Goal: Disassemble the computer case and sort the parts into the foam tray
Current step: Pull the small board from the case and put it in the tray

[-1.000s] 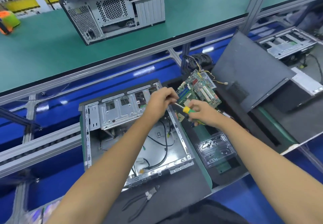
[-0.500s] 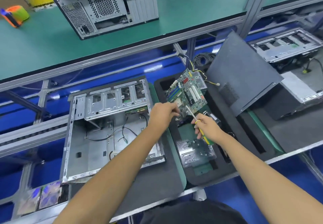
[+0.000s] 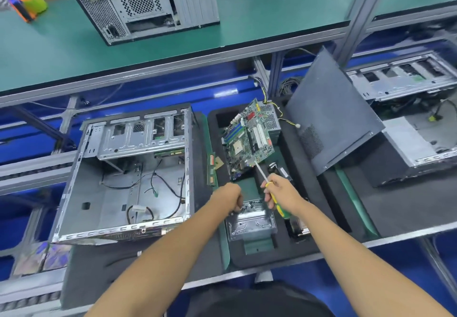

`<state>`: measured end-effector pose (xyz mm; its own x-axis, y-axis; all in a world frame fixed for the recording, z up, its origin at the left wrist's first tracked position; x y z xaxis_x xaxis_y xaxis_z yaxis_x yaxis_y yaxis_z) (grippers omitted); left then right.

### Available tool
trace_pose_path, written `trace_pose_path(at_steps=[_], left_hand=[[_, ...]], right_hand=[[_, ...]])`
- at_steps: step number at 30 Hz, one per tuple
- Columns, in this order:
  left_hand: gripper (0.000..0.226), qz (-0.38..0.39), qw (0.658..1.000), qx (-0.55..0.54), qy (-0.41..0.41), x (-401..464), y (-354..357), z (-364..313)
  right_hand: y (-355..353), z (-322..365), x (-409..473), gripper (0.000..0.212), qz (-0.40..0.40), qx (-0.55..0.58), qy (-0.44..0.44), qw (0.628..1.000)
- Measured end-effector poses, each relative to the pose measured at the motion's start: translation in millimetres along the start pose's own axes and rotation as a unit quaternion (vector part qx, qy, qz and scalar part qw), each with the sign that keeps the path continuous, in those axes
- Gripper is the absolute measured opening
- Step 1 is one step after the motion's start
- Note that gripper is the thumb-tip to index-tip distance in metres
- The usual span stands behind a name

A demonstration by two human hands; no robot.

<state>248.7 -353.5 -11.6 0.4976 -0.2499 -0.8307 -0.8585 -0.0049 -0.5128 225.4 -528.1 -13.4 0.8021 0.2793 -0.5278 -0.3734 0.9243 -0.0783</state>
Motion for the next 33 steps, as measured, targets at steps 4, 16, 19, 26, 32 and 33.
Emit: trace_pose_path(at_steps=[4, 16, 19, 26, 32, 33], left_hand=[[0.025, -0.073, 0.997, -0.007, -0.001, -14.8, -33.5, 4.3], [0.055, -0.545, 0.591, -0.566, -0.182, -96.5, -86.1, 160.4], [0.081, -0.332, 0.602, -0.701, -0.187, -74.9, -55.6, 185.6], [0.062, -0.289, 0.494, -0.815, 0.096, -64.4, -66.3, 174.8], [0.063, -0.276, 0.442, -0.841, 0.145, -53.9, -60.8, 173.3], [0.061, -0.274, 0.446, -0.84, 0.143, -51.9, -57.5, 176.2]], right_hand=[[-0.3, 18.6, 15.9, 0.011, 0.001, 0.018, 0.001, 1.0], [114.3, 158.0, 62.3, 0.013, -0.096, -0.203, -0.109, 0.968], [145.4, 169.1, 65.4, 0.006, -0.203, -0.268, -0.078, 0.939], [185.6, 164.6, 72.2, 0.02, -0.34, -0.267, -0.062, 0.9], [187.6, 162.6, 80.5, 0.023, -0.364, -0.336, -0.06, 0.866], [187.9, 161.9, 81.5, 0.023, -0.364, -0.343, -0.059, 0.864]])
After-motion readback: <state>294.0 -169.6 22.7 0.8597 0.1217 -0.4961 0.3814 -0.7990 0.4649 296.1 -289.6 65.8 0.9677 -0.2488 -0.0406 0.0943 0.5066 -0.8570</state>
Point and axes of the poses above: each hand's wrist, its own x-axis towards the middle knuckle, its own y-axis out of the palm, z = x × y, the point moved 5 cm from there along x, towards the middle knuckle, and after that the axes turned 11 degrees about z, right-handed, at the moved point
